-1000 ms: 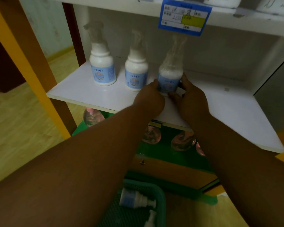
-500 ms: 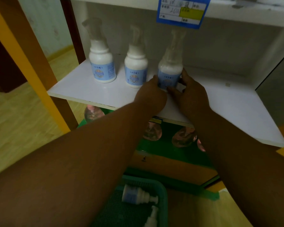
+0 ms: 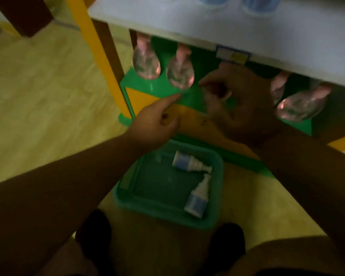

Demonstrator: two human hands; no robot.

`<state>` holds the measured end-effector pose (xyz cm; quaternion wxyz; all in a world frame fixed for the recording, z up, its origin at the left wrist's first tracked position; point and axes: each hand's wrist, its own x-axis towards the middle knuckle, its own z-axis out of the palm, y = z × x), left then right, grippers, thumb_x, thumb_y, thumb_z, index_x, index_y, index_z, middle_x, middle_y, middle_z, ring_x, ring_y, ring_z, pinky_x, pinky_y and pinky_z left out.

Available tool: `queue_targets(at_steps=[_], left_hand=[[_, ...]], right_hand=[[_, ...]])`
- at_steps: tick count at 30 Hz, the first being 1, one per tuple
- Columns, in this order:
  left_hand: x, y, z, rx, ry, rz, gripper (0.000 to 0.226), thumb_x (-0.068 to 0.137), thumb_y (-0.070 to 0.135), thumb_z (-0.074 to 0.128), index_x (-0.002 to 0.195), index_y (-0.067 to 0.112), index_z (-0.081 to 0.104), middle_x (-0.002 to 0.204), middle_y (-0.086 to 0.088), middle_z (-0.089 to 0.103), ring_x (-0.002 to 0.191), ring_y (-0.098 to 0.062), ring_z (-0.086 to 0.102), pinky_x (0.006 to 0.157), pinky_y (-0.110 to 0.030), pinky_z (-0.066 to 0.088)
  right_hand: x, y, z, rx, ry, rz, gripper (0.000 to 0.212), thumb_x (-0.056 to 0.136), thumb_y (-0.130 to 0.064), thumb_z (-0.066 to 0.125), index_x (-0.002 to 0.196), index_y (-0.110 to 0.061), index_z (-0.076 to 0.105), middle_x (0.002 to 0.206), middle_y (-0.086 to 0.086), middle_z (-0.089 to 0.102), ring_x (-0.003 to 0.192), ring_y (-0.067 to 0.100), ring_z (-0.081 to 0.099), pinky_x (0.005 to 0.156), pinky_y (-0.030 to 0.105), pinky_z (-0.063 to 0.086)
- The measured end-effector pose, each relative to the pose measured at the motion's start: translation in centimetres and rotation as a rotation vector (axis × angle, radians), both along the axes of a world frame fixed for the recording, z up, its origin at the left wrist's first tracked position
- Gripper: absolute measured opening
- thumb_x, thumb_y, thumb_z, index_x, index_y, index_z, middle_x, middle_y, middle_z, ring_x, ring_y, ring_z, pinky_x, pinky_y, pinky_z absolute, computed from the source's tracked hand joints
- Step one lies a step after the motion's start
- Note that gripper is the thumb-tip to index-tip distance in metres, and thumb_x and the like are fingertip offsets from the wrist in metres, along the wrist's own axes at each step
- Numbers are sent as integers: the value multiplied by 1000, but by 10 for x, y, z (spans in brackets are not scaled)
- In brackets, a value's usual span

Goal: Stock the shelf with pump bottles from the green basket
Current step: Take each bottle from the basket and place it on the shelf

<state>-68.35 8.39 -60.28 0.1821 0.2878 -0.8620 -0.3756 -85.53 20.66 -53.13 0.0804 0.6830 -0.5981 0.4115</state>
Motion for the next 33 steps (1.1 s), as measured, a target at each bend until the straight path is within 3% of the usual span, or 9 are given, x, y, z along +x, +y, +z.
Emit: queue_targets(at_steps=[3,5,11,15,19,22,25,30,33], left_hand=[[36,2,-70,4,-384,70,64,91,38,61,149,27,38,147,-5,48,127,-24,51,101,-28,39],[56,4,-103,92,-578,147,67,90,47,58,149,28,34,148,-8,45,129,-27,49,101,-32,40],[51,32,-157,225,-643,-83,72,87,46,61,149,29,28,146,-6,48,125,-25,52,95,-30,39],[38,52,-184,310,-623,-93,71,86,37,66,146,33,29,138,-3,54,118,-21,56,89,-30,42],[38,49,-203,311,-668,-147,83,88,32,65,153,28,14,152,-6,37,131,-26,46,101,-37,39],[36,33,-215,275,-708,-123,84,89,30,65,154,24,13,155,-7,33,134,-26,43,106,-38,37],[28,18,-226,266,-740,-109,90,88,33,66,156,23,7,160,-6,22,140,-27,36,111,-39,32],[22,3,-240,227,-772,-152,98,87,35,66,156,22,-2,164,-4,4,146,-27,24,115,-39,24],[25,-1,-242,202,-778,-197,100,88,32,67,155,21,-6,164,-2,-3,147,-25,19,115,-37,22]], right_hand=[[14,-1,-52,522,-69,50,29,90,-32,60,114,-17,68,88,-3,66,74,9,58,71,30,49],[11,2,-97,931,-143,43,42,92,-38,63,131,-22,58,106,-2,68,90,12,64,78,32,53],[-23,26,-214,1524,52,34,60,90,-45,66,141,-20,46,135,7,55,108,14,54,84,25,43],[-28,10,-261,1500,-56,-100,63,84,-38,74,138,-16,50,133,11,57,110,21,57,83,29,44],[-11,-8,-308,1499,-171,-188,69,82,-32,78,142,-14,49,139,13,55,124,29,55,103,43,45],[-1,-17,-333,1425,-279,-287,51,81,-36,78,127,-20,61,121,7,65,105,25,63,95,41,51],[2,-25,-348,1448,-168,-391,45,82,-46,72,120,-23,62,110,4,67,92,23,65,87,38,53],[1,-26,-362,1375,-37,-413,44,86,-39,67,124,-21,55,118,8,63,100,29,64,78,35,47],[5,-20,-369,1344,53,-341,60,87,-38,65,139,-16,43,137,13,50,121,33,53,95,44,45]])
